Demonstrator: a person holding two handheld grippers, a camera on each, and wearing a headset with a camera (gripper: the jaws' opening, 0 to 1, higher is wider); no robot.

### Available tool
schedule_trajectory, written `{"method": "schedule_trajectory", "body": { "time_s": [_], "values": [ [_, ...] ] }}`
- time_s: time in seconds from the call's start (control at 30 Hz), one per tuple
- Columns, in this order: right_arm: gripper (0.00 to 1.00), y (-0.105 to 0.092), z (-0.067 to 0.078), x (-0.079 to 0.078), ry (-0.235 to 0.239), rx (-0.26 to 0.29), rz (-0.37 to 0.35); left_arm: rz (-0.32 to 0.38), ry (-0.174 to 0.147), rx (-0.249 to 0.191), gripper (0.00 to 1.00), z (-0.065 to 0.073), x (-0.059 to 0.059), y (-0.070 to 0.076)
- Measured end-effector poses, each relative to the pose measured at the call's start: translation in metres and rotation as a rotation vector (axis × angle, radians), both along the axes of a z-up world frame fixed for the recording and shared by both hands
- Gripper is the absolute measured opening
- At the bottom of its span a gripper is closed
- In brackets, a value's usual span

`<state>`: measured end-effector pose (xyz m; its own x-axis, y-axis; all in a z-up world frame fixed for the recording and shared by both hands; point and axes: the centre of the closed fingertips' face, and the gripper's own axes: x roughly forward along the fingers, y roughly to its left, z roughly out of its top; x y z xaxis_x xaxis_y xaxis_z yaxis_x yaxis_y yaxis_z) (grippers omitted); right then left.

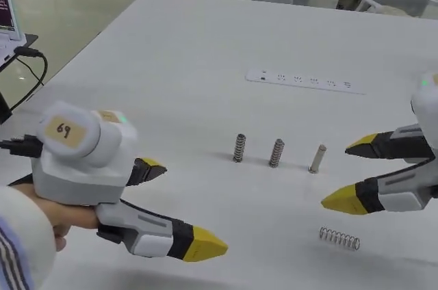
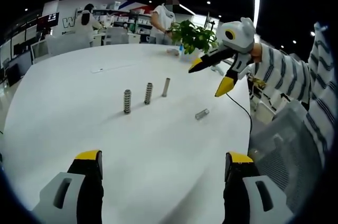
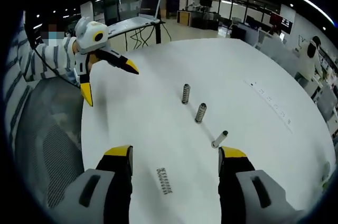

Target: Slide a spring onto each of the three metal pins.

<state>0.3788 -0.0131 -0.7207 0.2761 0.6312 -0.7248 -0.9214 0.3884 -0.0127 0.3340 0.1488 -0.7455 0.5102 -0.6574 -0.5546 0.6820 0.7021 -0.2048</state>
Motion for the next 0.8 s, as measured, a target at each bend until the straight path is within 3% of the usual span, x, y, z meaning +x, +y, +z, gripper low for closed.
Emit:
{"method": "schedule_trajectory", "body": {
  "time_s": [0.2,0.43,0.5,0.8],
  "values": [
    [0.75,-0.012,-0.006,-0.008,-0.003,0.027,-0.03,-0.004,0.0,0.007,0.93,0.0,-0.001,0.002],
    [0.8,-0.018,-0.014,-0.023,0.012,0.057,-0.055,-0.004,0.0,0.012,0.93,0.001,-0.003,0.004],
    [0.82,-0.019,-0.016,-0.026,0.017,0.062,-0.067,0.0,-0.014,0.019,0.92,0.003,-0.002,0.006],
    [0.92,-0.023,-0.021,-0.031,0.012,0.093,-0.109,-0.01,-0.019,0.027,0.94,0.006,-0.004,0.01]
  ]
}}
